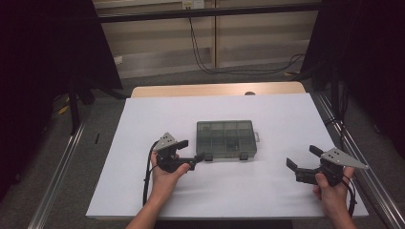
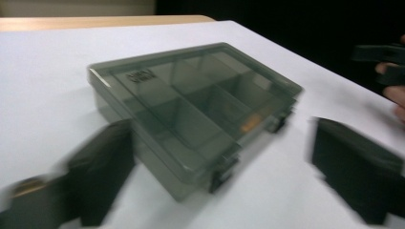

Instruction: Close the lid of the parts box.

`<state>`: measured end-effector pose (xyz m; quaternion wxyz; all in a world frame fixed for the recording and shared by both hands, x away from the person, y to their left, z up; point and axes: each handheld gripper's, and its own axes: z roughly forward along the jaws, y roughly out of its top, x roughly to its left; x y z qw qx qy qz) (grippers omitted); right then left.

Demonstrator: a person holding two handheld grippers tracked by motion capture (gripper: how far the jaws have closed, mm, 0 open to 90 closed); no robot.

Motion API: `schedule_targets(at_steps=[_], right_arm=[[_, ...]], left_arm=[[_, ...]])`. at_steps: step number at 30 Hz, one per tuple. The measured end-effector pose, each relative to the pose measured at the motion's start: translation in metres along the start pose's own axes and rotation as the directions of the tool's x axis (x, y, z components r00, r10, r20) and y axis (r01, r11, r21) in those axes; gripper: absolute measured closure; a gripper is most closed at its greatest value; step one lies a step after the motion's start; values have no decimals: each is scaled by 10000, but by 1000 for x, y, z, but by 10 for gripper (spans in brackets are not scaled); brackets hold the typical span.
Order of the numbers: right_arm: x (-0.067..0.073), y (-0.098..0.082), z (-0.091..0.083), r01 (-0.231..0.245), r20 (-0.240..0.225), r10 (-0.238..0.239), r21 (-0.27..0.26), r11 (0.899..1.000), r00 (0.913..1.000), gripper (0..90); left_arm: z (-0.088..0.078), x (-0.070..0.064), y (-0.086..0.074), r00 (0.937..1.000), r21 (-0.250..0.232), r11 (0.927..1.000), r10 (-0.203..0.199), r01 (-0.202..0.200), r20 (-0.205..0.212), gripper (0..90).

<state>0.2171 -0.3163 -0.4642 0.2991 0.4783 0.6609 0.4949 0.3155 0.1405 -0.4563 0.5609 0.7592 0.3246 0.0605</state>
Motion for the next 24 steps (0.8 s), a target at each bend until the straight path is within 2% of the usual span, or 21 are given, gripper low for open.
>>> schedule_targets(at_steps=[3,4,5,6,7,9,10,11,12,13,14,15,24], right_arm=[[-2,-1,-2,4,68,-4,-27,10000,10000,0],[-2,-1,-3,-21,57,21,-13,10000,10000,0],[-3,-1,-3,-5,60,5,-3,10000,10000,0],[-3,-2,-3,0,68,0,4,10000,10000,0],[-3,-2,-3,-5,91,5,18,10000,10000,0],[-3,-2,-3,39,105,-39,19,10000,9999,0],[-3,-3,-3,76,126,-76,12,10000,9999,0],[-3,-3,-3,60,124,-60,29,10000,9999,0],[-3,-3,-3,72,128,-73,49,10000,9999,0],[-4,-3,-3,91,111,-92,59,9999,9999,0],[-4,-3,-3,68,97,-69,87,9999,9999,0],[-4,-4,-3,62,91,-63,116,9999,9999,0],[-2,-5,-3,127,122,-129,205,9997,9998,0]], left_arm=[[-11,2,-3,9999,-160,9998,151,-151,46,0],[-15,2,-4,9997,-103,9998,196,-197,-113,0],[-18,4,-5,9997,-184,9996,229,-229,-16,0],[-22,4,-5,9994,-153,9997,191,-196,-289,0],[-25,6,-6,9997,-237,9996,150,-154,-173,0],[-32,7,-8,9989,-149,9998,120,-126,-446,0],[-35,9,-10,9995,-224,9997,105,-112,-307,0],[-39,9,-11,9986,-195,9998,85,-96,-513,0],[-42,11,-12,9991,-273,9996,77,-89,-427,0],[-45,11,-13,9976,-220,9997,33,-48,-687,0],[-48,14,-15,9985,-323,9995,24,-42,-547,0],[-51,14,-16,9971,-370,9993,-103,75,-760,0],[-75,24,-24,9941,-523,9985,-227,173,-1058,3]])
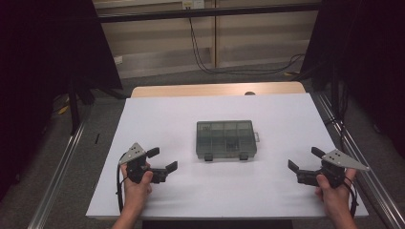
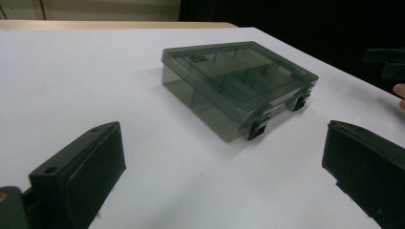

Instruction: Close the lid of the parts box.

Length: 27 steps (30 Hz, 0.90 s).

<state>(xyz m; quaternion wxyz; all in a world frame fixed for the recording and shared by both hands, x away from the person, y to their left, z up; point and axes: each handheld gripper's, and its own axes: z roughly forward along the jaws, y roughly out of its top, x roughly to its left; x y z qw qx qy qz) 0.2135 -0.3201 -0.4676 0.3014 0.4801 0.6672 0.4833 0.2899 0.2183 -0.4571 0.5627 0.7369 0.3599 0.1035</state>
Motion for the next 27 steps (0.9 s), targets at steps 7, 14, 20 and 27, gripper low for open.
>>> schedule_targets(at_steps=[7,14,20,27], right_arm=[[-1,0,-3,-32,54,32,-14,10000,10000,0],[-1,-1,-4,-52,126,52,-16,10000,9999,0],[-2,-2,-6,-128,190,129,-43,9999,9997,0],[-3,-3,-6,-155,242,155,-25,9999,9996,0]], left_arm=[[-13,8,-4,9991,-10,9999,134,-135,-405,7],[-24,12,-6,9970,-111,9998,167,-176,-750,11],[-32,17,-10,9953,-123,9999,80,-92,-964,14],[-34,22,-10,9944,-181,9997,-157,139,-1047,16]])
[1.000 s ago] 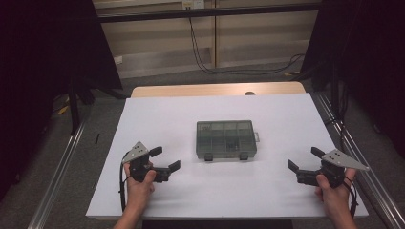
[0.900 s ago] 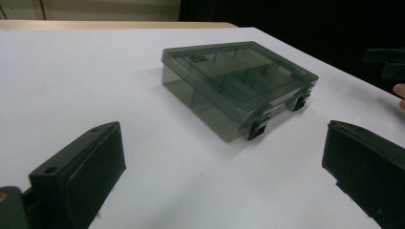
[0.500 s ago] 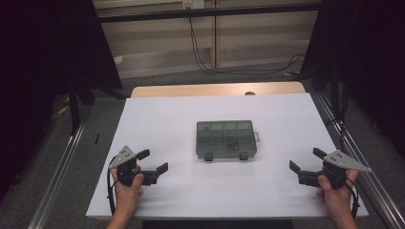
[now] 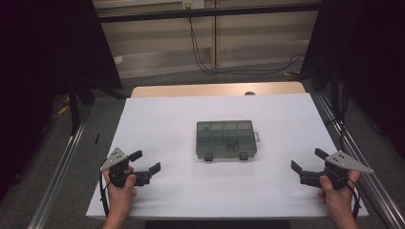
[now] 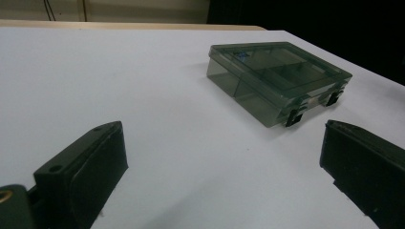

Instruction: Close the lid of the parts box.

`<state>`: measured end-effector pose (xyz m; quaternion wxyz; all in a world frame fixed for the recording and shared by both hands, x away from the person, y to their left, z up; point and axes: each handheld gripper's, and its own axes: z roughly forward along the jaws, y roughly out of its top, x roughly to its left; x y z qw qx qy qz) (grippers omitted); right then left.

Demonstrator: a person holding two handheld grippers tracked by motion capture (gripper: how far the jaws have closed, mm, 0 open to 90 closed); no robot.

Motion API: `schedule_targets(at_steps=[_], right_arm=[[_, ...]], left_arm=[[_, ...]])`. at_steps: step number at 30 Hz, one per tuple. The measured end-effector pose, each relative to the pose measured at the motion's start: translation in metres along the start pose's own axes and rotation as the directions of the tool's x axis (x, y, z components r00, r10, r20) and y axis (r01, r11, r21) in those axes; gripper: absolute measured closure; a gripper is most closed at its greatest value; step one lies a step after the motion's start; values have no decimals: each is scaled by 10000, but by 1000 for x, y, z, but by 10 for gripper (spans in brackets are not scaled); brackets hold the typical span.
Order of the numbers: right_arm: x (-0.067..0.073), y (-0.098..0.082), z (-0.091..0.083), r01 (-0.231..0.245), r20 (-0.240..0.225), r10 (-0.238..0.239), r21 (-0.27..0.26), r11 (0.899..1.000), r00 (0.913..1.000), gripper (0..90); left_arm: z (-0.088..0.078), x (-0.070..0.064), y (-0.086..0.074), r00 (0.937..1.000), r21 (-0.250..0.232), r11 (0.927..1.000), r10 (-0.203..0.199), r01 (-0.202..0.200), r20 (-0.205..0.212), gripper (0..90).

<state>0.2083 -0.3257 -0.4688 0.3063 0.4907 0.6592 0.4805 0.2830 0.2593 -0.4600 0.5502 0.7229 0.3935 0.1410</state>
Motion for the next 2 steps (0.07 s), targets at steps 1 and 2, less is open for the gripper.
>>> schedule_targets(at_steps=[1,2], right_arm=[[0,0,0,17,-4,-17,14,10000,10000,0],[0,0,0,-3,-8,3,20,10000,10000,0]], left_arm=[[0,0,0,10000,-25,10000,-30,30,46,16],[1,0,0,10000,2,10000,-49,49,28,17]])
